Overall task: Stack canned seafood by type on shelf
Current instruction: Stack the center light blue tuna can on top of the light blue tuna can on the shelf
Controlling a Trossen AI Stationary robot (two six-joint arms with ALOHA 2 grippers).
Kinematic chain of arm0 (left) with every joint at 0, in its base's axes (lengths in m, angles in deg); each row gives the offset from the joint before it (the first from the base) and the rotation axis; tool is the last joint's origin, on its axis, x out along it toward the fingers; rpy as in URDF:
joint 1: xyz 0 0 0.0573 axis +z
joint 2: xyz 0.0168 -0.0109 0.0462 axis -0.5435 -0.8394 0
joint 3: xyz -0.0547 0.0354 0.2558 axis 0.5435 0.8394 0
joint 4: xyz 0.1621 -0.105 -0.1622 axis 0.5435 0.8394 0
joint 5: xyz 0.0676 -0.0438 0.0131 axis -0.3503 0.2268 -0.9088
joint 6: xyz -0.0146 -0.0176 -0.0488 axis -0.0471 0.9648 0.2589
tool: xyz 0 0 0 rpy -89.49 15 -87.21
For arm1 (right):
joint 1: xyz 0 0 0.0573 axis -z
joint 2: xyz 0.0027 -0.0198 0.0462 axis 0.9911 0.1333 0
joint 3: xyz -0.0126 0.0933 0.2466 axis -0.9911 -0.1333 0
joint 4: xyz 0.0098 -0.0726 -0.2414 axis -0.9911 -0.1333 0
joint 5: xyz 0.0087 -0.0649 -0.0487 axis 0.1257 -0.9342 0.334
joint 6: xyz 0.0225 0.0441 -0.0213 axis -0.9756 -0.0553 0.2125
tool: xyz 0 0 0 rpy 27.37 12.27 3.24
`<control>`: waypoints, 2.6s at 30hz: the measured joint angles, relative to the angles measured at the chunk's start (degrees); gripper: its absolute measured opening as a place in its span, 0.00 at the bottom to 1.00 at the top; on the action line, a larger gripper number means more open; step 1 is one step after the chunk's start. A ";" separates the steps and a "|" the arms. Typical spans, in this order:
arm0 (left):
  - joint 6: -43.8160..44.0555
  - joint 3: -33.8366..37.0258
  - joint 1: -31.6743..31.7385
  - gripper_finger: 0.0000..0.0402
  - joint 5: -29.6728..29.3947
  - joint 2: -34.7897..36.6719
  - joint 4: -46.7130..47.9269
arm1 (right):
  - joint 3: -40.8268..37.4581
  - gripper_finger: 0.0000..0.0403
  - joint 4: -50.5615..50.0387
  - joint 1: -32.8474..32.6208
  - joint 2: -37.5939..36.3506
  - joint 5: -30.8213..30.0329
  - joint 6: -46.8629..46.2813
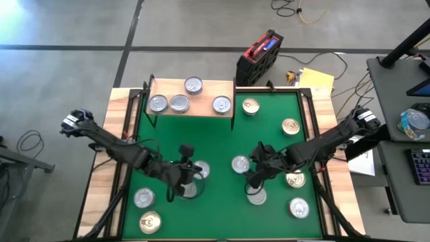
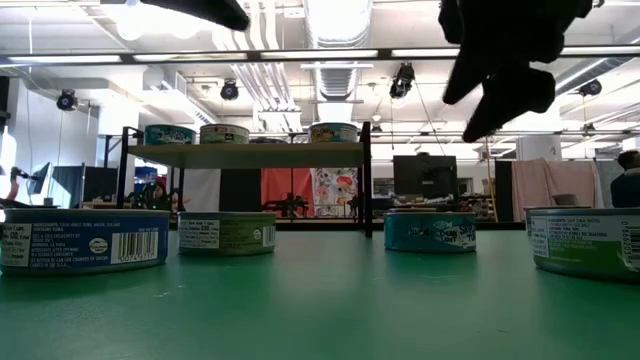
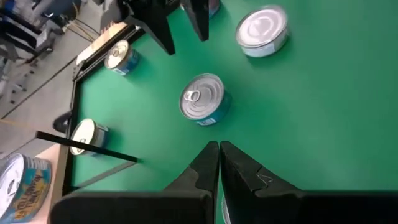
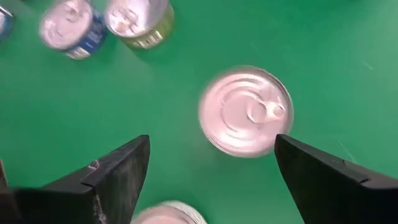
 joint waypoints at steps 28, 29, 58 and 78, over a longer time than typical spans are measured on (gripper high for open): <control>-13.30 -0.83 11.65 0.00 11.93 -25.95 -31.62 | -19.74 0.86 14.77 10.73 -8.05 8.53 -4.67; -13.32 -1.11 11.77 0.00 12.01 -26.54 -31.94 | -20.72 0.86 16.28 11.12 -8.05 9.18 -4.67; -8.28 -6.10 13.21 0.00 14.05 -35.32 -30.53 | -28.12 0.88 31.85 14.13 -7.70 9.22 -4.27; -5.76 -6.03 15.65 0.00 15.68 -35.62 -32.45 | -27.71 0.88 37.99 14.10 0.62 10.49 -3.41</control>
